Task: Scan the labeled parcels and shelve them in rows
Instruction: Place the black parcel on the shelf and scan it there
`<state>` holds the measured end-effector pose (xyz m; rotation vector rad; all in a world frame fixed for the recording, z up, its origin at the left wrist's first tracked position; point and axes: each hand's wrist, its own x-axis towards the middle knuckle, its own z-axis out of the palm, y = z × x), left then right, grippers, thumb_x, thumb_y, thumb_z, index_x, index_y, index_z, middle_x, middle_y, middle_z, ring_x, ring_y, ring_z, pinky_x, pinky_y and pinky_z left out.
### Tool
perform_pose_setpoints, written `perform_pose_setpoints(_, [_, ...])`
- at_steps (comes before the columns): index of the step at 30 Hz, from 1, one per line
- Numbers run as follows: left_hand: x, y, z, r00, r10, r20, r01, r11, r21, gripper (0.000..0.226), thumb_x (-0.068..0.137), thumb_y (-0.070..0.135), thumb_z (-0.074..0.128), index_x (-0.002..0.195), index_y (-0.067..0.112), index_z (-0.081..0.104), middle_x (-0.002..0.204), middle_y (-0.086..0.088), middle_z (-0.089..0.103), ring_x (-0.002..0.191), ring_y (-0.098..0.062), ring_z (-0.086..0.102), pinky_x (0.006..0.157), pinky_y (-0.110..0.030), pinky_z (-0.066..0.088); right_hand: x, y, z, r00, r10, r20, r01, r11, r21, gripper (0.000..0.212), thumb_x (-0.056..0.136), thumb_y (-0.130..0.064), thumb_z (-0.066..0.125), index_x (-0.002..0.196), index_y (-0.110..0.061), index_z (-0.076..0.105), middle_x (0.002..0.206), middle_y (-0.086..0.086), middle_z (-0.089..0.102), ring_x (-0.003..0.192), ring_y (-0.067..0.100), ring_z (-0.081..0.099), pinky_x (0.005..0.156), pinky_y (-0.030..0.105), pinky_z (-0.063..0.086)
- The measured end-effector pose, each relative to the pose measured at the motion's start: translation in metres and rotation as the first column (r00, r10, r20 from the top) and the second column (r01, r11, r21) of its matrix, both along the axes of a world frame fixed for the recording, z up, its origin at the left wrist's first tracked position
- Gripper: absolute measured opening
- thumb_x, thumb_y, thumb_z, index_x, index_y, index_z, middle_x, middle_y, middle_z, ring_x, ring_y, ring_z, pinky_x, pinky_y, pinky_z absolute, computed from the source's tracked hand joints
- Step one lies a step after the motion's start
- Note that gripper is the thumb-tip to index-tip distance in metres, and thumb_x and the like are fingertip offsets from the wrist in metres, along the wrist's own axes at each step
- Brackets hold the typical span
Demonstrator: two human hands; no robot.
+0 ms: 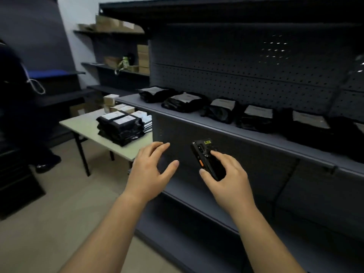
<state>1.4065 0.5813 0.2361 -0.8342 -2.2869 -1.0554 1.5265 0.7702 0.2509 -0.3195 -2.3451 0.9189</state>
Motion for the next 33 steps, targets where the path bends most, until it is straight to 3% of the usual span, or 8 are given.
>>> perform_pose_setpoints(7, [-0.099,-0.147,-0.017,0.971,0.230,0.066,-0.224,0.970,-0.092,0.063,0.086,0.063,0.048,0.135,0.025,0.055,0.136,0.007,0.049,0.131,-0.014,0.041,0.108,-0.045,0.038,-0.157,-0.120,-0.024,0.973,0.232,0.003,-0.231,0.969,-0.090,0.054,0.079,-0.044,0.072,0.131,-0.037,0.058,0.122,-0.017,0.053,0.114,0.007,0.051,0.095,0.026,0.043])
perform_pose_setpoints(9, [-0.126,-0.192,-0.007,0.950,0.308,0.050,-0.299,0.945,-0.129,0.062,0.086,0.062,0.048,0.136,0.026,0.054,0.138,0.007,0.048,0.132,-0.013,0.040,0.110,-0.044,0.037,-0.202,-0.161,-0.021,0.954,0.300,-0.012,-0.299,0.949,-0.103,0.055,0.079,-0.044,0.073,0.131,-0.037,0.058,0.122,-0.015,0.055,0.113,0.008,0.053,0.095,0.028,0.045])
perform_pose_setpoints(14, [-0.184,-0.290,0.005,0.881,0.472,0.026,-0.464,0.874,-0.148,0.064,0.086,0.063,0.047,0.138,0.026,0.052,0.143,0.007,0.045,0.136,-0.009,0.035,0.113,-0.031,0.029,-0.298,-0.263,-0.014,0.886,0.462,-0.028,-0.463,0.883,-0.076,0.054,0.080,-0.040,0.075,0.132,-0.032,0.059,0.124,-0.011,0.057,0.115,0.007,0.052,0.092,0.020,0.038])
perform_pose_setpoints(18, [-0.240,-0.356,-0.018,0.837,0.542,0.076,-0.527,0.836,-0.153,0.068,0.085,0.066,0.045,0.141,0.029,0.050,0.148,0.009,0.042,0.139,-0.008,0.031,0.116,-0.035,0.029,-0.369,-0.332,-0.027,0.835,0.550,0.008,-0.549,0.834,-0.057,0.056,0.081,-0.044,0.072,0.134,-0.031,0.057,0.124,-0.012,0.056,0.111,0.004,0.051,0.093,0.023,0.042])
perform_pose_setpoints(26, [-0.413,-0.458,-0.034,0.848,0.501,0.172,-0.476,0.864,-0.164,0.070,0.084,0.069,0.042,0.143,0.032,0.044,0.151,0.012,0.036,0.141,-0.008,0.025,0.117,-0.042,0.029,-0.526,-0.432,-0.043,0.864,0.500,0.051,-0.495,0.864,-0.094,0.054,0.080,-0.043,0.074,0.131,-0.034,0.058,0.124,-0.015,0.057,0.115,0.005,0.051,0.096,0.027,0.044])
perform_pose_setpoints(33, [-0.565,-0.455,-0.019,0.931,0.324,0.169,-0.296,0.940,-0.170,0.066,0.086,0.064,0.045,0.143,0.031,0.044,0.148,0.011,0.038,0.138,-0.009,0.029,0.114,-0.038,0.029,-0.638,-0.436,-0.040,0.944,0.324,0.061,-0.319,0.944,-0.084,0.054,0.081,-0.043,0.074,0.131,-0.032,0.059,0.125,-0.013,0.057,0.117,0.004,0.050,0.094,0.019,0.036])
